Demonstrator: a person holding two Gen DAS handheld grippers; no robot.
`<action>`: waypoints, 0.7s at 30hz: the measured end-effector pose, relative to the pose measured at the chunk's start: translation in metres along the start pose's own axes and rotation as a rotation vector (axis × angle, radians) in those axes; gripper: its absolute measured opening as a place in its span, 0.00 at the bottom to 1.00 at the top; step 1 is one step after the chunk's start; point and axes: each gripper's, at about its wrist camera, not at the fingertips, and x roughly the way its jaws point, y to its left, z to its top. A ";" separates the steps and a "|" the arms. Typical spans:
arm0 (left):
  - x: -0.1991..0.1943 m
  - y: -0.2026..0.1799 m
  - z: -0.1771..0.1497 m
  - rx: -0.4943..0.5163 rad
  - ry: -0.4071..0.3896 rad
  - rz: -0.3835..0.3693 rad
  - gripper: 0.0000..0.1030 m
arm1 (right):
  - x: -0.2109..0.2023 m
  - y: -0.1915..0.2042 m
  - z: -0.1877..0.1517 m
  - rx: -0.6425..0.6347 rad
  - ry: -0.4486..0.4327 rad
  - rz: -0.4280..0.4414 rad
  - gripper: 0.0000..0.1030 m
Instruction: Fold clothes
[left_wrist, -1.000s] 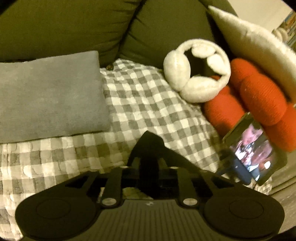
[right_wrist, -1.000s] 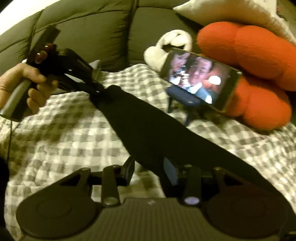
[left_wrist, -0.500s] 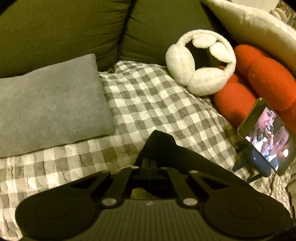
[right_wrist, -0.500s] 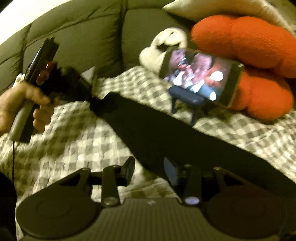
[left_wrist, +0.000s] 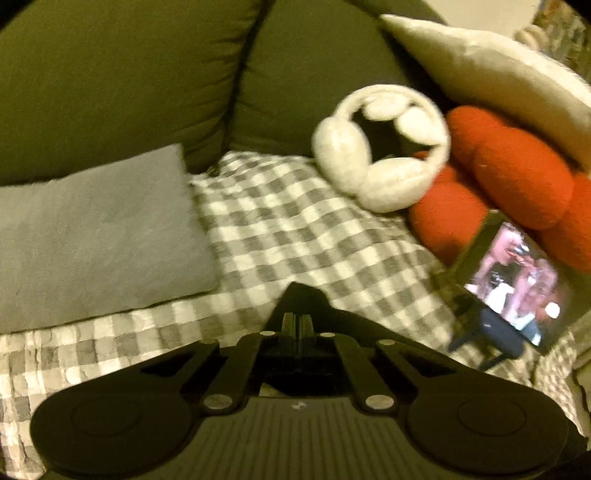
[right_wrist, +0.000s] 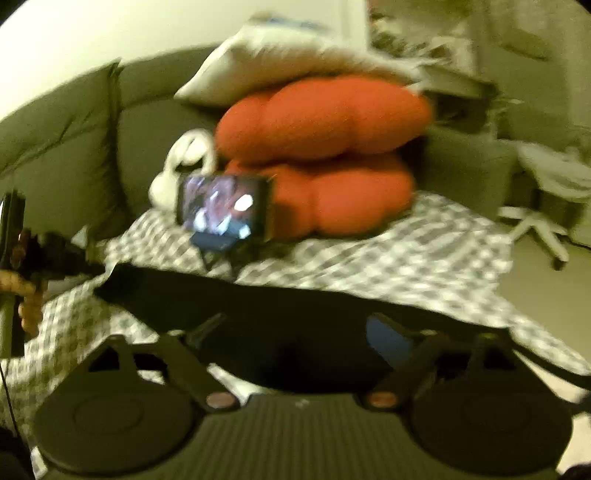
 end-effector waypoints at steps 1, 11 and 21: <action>-0.004 -0.006 -0.002 0.017 0.001 -0.021 0.00 | -0.013 -0.005 -0.001 0.016 -0.012 -0.017 0.90; -0.063 -0.099 -0.049 0.247 0.046 -0.308 0.11 | -0.142 -0.026 -0.037 0.145 -0.070 -0.168 0.95; -0.124 -0.177 -0.125 0.492 0.132 -0.553 0.34 | -0.270 -0.054 -0.093 0.372 -0.226 -0.407 1.00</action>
